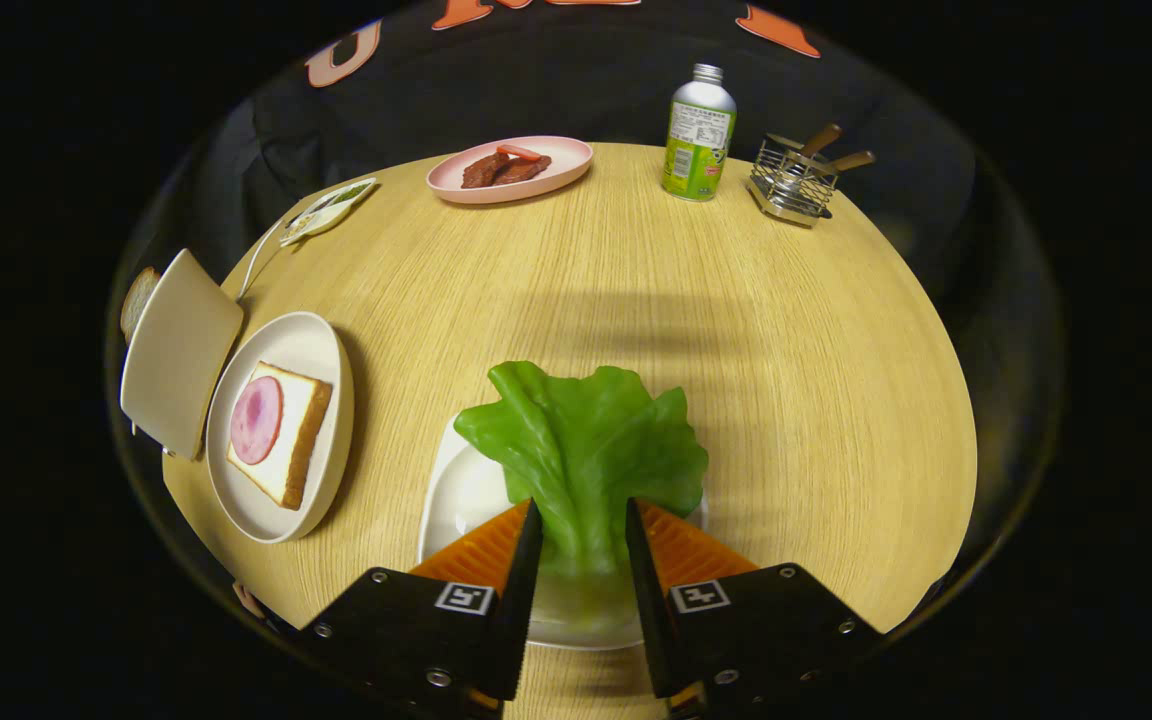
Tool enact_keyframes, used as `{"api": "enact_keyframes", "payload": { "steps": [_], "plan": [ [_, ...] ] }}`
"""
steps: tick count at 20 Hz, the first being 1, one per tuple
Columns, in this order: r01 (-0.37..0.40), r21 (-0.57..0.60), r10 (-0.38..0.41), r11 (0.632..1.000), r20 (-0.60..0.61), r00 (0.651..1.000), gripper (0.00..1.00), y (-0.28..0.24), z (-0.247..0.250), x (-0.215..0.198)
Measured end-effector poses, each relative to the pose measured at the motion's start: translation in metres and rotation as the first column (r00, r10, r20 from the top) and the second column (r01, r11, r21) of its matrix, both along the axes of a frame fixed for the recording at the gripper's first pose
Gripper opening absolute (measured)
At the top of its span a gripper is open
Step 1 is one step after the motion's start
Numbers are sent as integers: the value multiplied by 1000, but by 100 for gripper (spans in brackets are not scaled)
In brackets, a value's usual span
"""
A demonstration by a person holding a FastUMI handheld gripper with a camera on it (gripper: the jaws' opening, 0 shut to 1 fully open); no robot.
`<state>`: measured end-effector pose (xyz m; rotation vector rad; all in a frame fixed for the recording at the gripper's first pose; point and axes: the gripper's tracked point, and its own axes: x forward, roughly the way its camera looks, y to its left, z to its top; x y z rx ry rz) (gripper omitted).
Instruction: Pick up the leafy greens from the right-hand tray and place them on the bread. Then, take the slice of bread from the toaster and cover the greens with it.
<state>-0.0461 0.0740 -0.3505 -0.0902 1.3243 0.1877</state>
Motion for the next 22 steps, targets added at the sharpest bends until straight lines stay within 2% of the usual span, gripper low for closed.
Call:
{"api": "enact_keyframes", "payload": {
  "steps": [1, 2, 3, 5, 9, 16, 22],
  "plan": [
    [19, -3, -19, 1000, -1, 1000, 38, -4, 0, 1],
    [40, 3, -40, 999, 1, 999, 31, -7, 0, 3],
    [62, 19, -62, 998, -1, 998, 17, -7, 0, 4],
    [111, 71, -111, 991, -5, 994, 7, -3, 3, 7],
    [104, 175, -112, 979, 32, 993, 4, 19, 27, 13],
    [-5, 256, -29, 967, 129, 991, 4, 68, 72, 23],
    [-119, 323, 72, 939, 156, 985, 4, 131, 90, 17]
  ]
}}
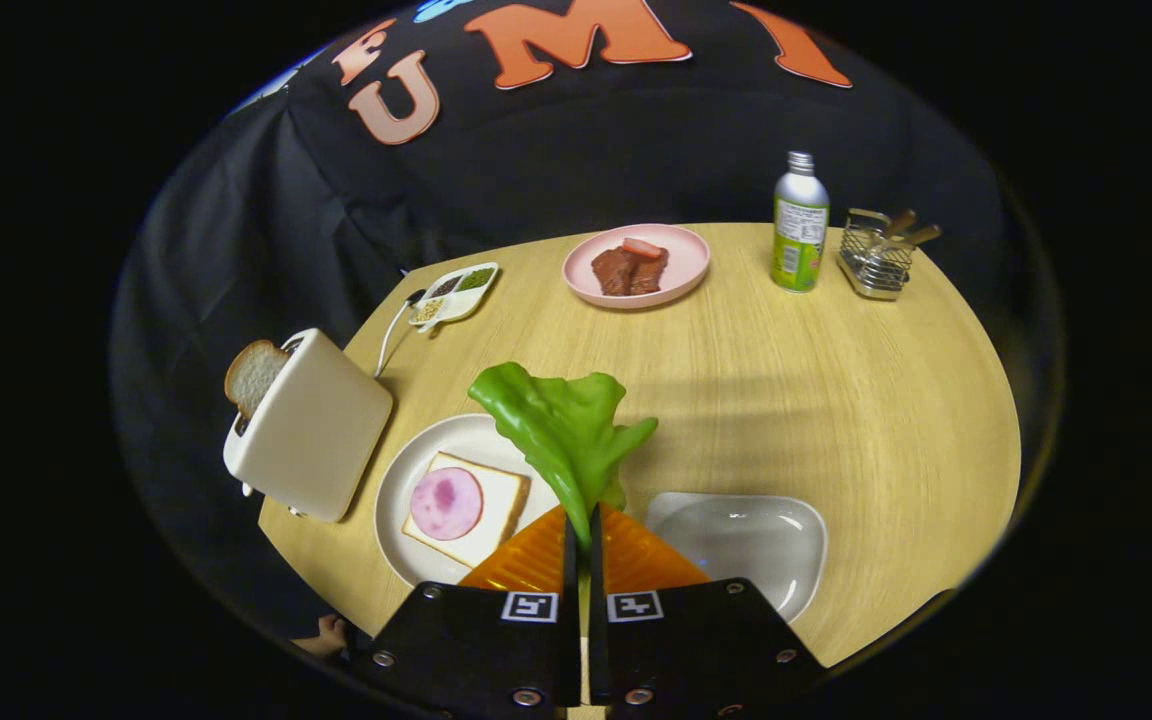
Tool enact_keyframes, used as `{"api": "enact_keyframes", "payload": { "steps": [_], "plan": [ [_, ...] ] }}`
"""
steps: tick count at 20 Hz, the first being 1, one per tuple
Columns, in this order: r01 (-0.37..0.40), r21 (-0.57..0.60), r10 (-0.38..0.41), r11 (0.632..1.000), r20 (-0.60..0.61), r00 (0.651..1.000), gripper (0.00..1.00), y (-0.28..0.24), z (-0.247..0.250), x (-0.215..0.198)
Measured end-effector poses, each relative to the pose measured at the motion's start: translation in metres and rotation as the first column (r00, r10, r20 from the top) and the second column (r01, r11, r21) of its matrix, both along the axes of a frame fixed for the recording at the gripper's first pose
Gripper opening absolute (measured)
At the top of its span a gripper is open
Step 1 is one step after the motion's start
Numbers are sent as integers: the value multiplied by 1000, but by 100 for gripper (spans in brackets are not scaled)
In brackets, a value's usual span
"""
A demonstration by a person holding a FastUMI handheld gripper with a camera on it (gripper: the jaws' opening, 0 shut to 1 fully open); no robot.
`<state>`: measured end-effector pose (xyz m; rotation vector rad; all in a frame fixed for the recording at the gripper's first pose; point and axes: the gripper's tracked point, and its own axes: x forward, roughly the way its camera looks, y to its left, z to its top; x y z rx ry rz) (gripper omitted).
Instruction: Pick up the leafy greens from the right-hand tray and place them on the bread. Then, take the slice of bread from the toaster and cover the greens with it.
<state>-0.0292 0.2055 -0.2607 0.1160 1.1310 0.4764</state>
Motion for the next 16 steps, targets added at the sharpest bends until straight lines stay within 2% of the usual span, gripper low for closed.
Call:
{"api": "enact_keyframes", "payload": {
  "steps": [5, 16],
  "plan": [
    [-66, 20, 66, 998, -15, 998, 4, 42, -10, -6],
    [-135, 22, 136, 991, -96, 986, 8, 102, -42, -28]
  ]
}}
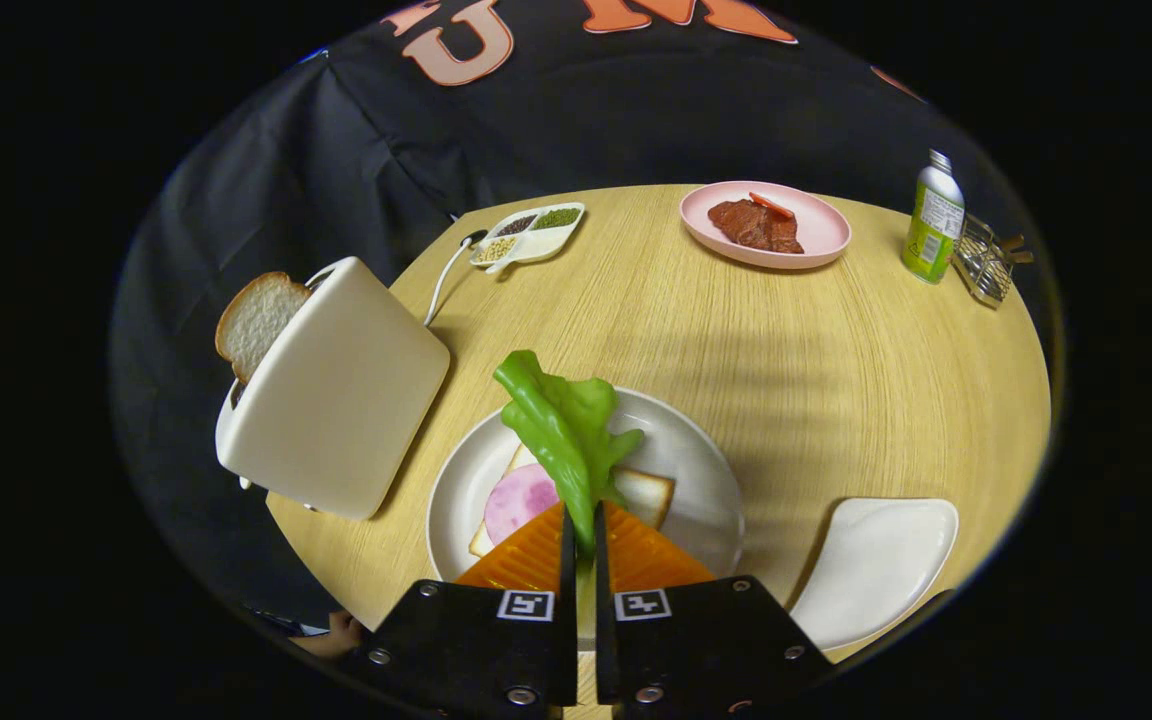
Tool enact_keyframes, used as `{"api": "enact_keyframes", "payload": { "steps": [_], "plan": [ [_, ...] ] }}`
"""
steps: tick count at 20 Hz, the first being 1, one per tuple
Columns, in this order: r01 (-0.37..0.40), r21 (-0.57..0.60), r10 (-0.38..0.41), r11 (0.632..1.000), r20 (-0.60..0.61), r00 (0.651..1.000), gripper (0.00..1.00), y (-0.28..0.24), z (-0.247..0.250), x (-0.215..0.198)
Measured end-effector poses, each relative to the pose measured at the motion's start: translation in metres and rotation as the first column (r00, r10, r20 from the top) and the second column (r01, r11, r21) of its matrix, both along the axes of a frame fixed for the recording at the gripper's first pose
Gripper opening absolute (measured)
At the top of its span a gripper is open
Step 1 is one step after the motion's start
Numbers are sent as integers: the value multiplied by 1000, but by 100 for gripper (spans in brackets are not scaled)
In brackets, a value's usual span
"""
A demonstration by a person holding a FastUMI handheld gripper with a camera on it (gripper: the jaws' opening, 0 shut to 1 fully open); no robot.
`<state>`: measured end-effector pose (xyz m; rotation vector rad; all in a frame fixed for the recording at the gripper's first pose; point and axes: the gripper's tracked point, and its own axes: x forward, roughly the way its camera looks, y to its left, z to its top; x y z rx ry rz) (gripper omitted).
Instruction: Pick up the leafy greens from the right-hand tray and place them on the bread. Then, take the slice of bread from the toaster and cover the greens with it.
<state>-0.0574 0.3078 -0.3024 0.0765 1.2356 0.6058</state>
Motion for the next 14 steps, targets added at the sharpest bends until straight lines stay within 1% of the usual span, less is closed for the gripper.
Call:
{"api": "enact_keyframes", "payload": {
  "steps": [2, 6, 8, 9, 11, 14],
  "plan": [
    [-18, 6, 18, 1000, 7, 1000, 13, 10, 0, -2],
    [-62, -24, 63, 998, 26, 998, 32, 18, -3, -5],
    [-74, -49, 76, 996, 42, 996, 40, 20, -5, -5],
    [-75, -64, 79, 995, 53, 995, 46, 20, -6, -3],
    [-81, -86, 88, 993, 75, 993, 53, 20, -5, -2],
    [-90, -104, 99, 991, 90, 991, 57, 22, 0, -1]
  ]
}}
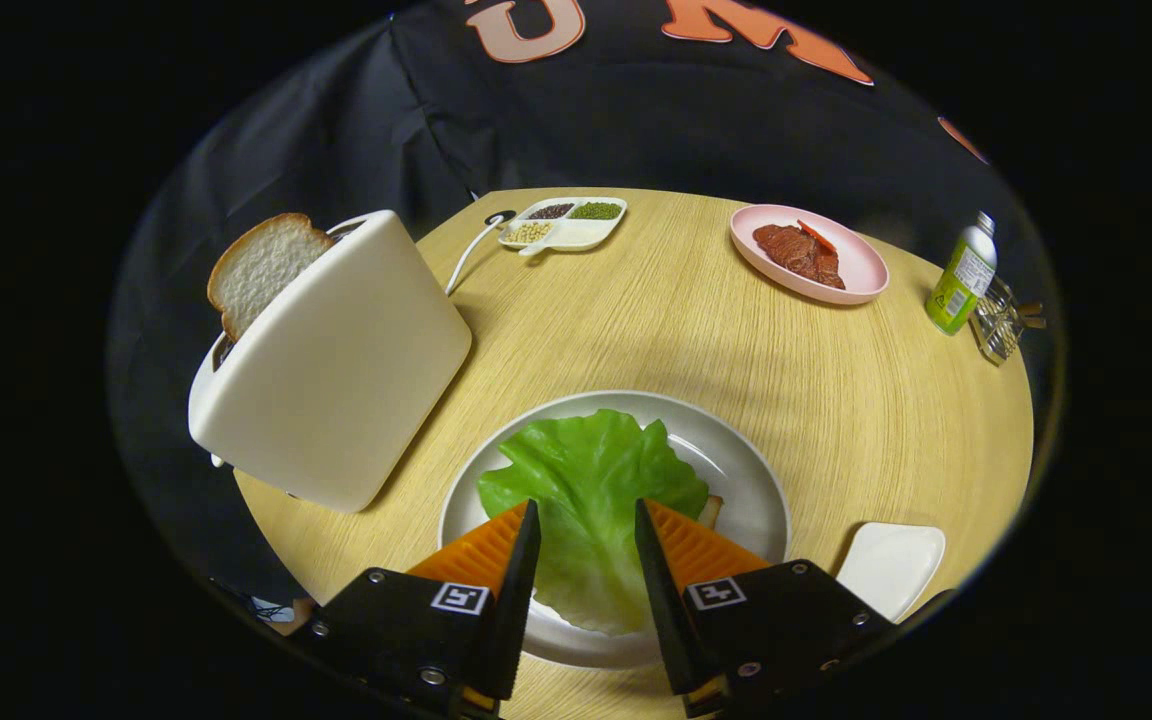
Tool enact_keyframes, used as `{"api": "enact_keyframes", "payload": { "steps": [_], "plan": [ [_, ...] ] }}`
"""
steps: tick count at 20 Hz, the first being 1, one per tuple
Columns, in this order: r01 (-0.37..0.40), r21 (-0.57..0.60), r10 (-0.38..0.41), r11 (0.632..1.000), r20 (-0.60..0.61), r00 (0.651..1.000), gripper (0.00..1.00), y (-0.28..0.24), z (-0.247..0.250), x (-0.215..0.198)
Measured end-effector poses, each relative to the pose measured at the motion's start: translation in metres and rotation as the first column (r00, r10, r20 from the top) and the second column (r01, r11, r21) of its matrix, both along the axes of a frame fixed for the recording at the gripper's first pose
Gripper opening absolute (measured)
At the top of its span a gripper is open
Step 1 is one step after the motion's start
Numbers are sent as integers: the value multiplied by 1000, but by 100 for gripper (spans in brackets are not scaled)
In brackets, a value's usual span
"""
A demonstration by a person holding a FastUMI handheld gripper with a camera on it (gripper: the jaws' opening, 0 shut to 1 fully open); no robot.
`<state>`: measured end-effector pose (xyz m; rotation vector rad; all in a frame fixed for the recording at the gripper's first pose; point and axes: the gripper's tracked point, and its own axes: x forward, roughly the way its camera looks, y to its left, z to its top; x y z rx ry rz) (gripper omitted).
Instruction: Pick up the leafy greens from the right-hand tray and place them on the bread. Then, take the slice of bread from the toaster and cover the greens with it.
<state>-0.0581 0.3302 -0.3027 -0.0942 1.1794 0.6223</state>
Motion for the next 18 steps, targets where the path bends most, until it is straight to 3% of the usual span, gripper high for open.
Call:
{"api": "enact_keyframes", "payload": {
  "steps": [4, 12, 18],
  "plan": [
    [-3, 41, 2, 999, 32, 999, 60, 12, 34, 5],
    [-2, 96, -7, 995, 96, 995, 83, 53, 139, 27],
    [26, 152, -26, 988, -2, 1000, 86, 114, 182, 38]
  ]
}}
